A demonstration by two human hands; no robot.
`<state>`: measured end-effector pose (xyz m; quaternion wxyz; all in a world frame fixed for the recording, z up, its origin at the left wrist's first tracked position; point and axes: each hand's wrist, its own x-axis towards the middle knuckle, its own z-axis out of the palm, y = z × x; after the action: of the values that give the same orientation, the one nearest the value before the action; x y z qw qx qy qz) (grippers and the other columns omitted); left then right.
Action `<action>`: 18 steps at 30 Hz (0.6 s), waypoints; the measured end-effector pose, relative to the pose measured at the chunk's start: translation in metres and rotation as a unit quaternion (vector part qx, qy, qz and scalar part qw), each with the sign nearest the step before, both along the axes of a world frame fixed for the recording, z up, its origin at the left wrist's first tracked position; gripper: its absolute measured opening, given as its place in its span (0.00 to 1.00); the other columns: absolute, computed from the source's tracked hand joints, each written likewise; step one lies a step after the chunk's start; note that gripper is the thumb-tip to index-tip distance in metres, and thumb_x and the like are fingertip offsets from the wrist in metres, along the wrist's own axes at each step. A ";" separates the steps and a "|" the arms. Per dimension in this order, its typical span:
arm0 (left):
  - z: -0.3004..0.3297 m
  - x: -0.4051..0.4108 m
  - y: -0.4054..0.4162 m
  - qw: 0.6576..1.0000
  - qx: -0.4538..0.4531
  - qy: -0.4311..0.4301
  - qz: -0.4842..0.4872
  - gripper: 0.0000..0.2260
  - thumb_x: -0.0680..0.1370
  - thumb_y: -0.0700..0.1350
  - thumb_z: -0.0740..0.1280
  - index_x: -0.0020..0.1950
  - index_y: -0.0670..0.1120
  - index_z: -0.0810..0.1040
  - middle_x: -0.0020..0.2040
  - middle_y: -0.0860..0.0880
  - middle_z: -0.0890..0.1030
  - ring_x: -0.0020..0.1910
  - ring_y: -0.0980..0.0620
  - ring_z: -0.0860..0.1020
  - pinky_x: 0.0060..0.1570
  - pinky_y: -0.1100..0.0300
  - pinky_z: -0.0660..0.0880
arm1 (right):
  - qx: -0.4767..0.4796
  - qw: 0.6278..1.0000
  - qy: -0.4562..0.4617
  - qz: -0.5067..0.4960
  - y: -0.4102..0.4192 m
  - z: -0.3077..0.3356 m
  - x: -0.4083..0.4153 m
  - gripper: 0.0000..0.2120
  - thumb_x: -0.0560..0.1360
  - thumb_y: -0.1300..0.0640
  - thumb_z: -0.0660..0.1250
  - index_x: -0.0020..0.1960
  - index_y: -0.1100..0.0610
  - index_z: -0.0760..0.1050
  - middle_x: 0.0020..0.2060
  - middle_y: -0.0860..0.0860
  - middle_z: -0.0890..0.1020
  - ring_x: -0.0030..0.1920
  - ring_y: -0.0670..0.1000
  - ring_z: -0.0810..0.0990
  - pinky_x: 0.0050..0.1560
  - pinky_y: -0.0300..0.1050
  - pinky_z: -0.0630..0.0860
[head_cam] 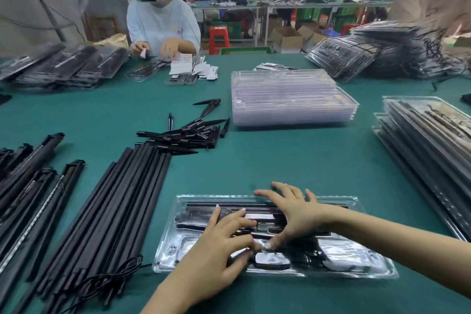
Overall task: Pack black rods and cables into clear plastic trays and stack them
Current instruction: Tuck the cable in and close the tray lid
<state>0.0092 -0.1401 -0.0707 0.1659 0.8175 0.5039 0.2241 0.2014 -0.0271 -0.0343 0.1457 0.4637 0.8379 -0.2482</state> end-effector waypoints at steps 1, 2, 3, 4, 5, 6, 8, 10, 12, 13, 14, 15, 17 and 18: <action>0.001 0.000 0.000 1.000 -0.007 0.006 -0.001 0.10 0.80 0.50 0.59 0.54 0.54 0.79 0.66 0.60 0.70 0.74 0.67 0.51 0.75 0.52 0.39 | 0.002 1.000 0.011 -0.010 -0.001 -0.002 0.001 0.50 0.64 0.36 0.74 0.74 0.34 0.45 0.77 0.50 0.41 0.76 0.53 0.36 0.72 0.63 0.35; 0.001 0.000 0.000 1.000 -0.009 0.008 -0.003 0.09 0.80 0.50 0.59 0.54 0.54 0.79 0.66 0.60 0.70 0.74 0.67 0.50 0.75 0.52 0.38 | 0.006 1.000 0.018 -0.021 -0.002 -0.004 0.001 0.50 0.63 0.37 0.75 0.73 0.32 0.45 0.77 0.50 0.40 0.76 0.53 0.35 0.72 0.61 0.33; 0.001 0.000 0.000 1.000 -0.008 0.008 -0.004 0.09 0.80 0.49 0.59 0.54 0.54 0.79 0.65 0.60 0.70 0.74 0.67 0.50 0.75 0.52 0.38 | 0.009 0.999 0.021 -0.032 -0.004 -0.006 0.001 0.50 0.63 0.37 0.75 0.73 0.32 0.45 0.77 0.51 0.40 0.76 0.54 0.34 0.72 0.60 0.32; 0.000 0.001 -0.001 1.000 -0.010 0.007 -0.005 0.09 0.80 0.49 0.59 0.54 0.54 0.79 0.65 0.60 0.71 0.74 0.67 0.49 0.75 0.52 0.37 | 0.013 0.999 0.022 -0.044 -0.004 -0.007 0.000 0.50 0.62 0.38 0.76 0.73 0.31 0.45 0.77 0.52 0.39 0.76 0.55 0.33 0.72 0.58 0.32; 0.000 0.001 -0.001 1.000 -0.014 0.004 -0.006 0.10 0.79 0.48 0.59 0.54 0.54 0.79 0.65 0.60 0.71 0.74 0.67 0.49 0.75 0.53 0.37 | 0.017 0.998 0.020 -0.054 -0.005 -0.009 -0.002 0.51 0.62 0.38 0.76 0.73 0.31 0.45 0.77 0.53 0.38 0.75 0.55 0.32 0.72 0.57 0.31; 0.001 0.002 -0.001 1.000 -0.020 -0.001 -0.006 0.10 0.79 0.48 0.59 0.53 0.53 0.79 0.64 0.59 0.71 0.74 0.68 0.48 0.75 0.53 0.36 | 0.021 0.998 0.018 -0.060 -0.006 -0.010 -0.003 0.53 0.61 0.38 0.77 0.73 0.32 0.44 0.76 0.54 0.37 0.75 0.56 0.31 0.72 0.57 0.31; 0.002 0.002 0.000 0.999 -0.032 -0.014 -0.003 0.09 0.78 0.48 0.60 0.54 0.53 0.78 0.63 0.60 0.71 0.74 0.67 0.49 0.75 0.52 0.37 | 0.027 0.997 0.016 -0.063 -0.006 -0.013 -0.003 0.55 0.61 0.38 0.76 0.73 0.32 0.41 0.76 0.55 0.35 0.74 0.57 0.30 0.72 0.58 0.31; 0.003 0.002 0.002 1.000 -0.029 -0.002 -0.002 0.12 0.78 0.53 0.60 0.58 0.55 0.77 0.62 0.61 0.71 0.73 0.67 0.51 0.75 0.53 0.38 | 0.023 0.998 0.008 -0.063 -0.006 -0.014 -0.002 0.56 0.61 0.37 0.76 0.73 0.33 0.38 0.76 0.55 0.34 0.74 0.57 0.29 0.71 0.58 0.30; 0.006 0.003 0.005 0.999 0.003 0.052 -0.008 0.17 0.77 0.59 0.59 0.64 0.58 0.74 0.63 0.62 0.72 0.72 0.64 0.57 0.75 0.52 0.44 | 0.015 0.998 -0.007 -0.064 -0.004 -0.015 -0.003 0.57 0.61 0.37 0.76 0.74 0.34 0.37 0.76 0.56 0.34 0.74 0.57 0.29 0.71 0.58 0.30; 0.009 0.004 0.006 0.996 0.031 0.086 -0.016 0.18 0.77 0.61 0.59 0.64 0.59 0.75 0.62 0.62 0.74 0.70 0.62 0.63 0.74 0.51 0.51 | 0.013 0.998 -0.015 -0.063 -0.003 -0.015 -0.004 0.57 0.61 0.38 0.76 0.74 0.35 0.37 0.76 0.56 0.34 0.74 0.57 0.29 0.71 0.58 0.30; 0.011 0.007 0.007 0.991 0.058 0.113 -0.028 0.18 0.76 0.62 0.59 0.62 0.59 0.78 0.59 0.62 0.76 0.66 0.60 0.69 0.71 0.52 0.59 | 0.012 0.998 -0.021 -0.064 -0.002 -0.014 -0.004 0.57 0.61 0.39 0.76 0.74 0.35 0.37 0.76 0.56 0.34 0.74 0.57 0.29 0.72 0.58 0.31; 0.013 0.009 0.007 0.987 0.080 0.130 -0.042 0.17 0.75 0.62 0.60 0.59 0.58 0.80 0.57 0.61 0.78 0.62 0.59 0.72 0.66 0.53 0.63 | 0.013 0.998 -0.024 -0.065 -0.002 -0.014 -0.005 0.57 0.61 0.40 0.76 0.74 0.35 0.37 0.76 0.56 0.34 0.74 0.57 0.30 0.72 0.58 0.31; 0.014 0.013 0.008 0.982 0.109 0.136 -0.065 0.16 0.75 0.61 0.61 0.55 0.56 0.82 0.54 0.60 0.79 0.57 0.57 0.75 0.60 0.56 0.64 | 0.016 0.997 -0.020 -0.070 -0.002 -0.014 -0.007 0.57 0.62 0.42 0.76 0.74 0.35 0.36 0.76 0.56 0.34 0.74 0.57 0.30 0.72 0.58 0.31; 0.015 0.014 0.009 0.981 0.116 0.136 -0.071 0.15 0.76 0.60 0.61 0.54 0.56 0.82 0.54 0.59 0.79 0.57 0.56 0.76 0.58 0.57 0.63 | 0.018 0.997 -0.017 -0.072 -0.003 -0.015 -0.007 0.57 0.62 0.42 0.76 0.74 0.35 0.36 0.76 0.55 0.34 0.74 0.57 0.30 0.72 0.58 0.31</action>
<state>0.0230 -0.1307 -0.0561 0.0155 0.8878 0.4332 0.1548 0.1942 -0.0298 -0.0490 0.1338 0.5295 0.8040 -0.2352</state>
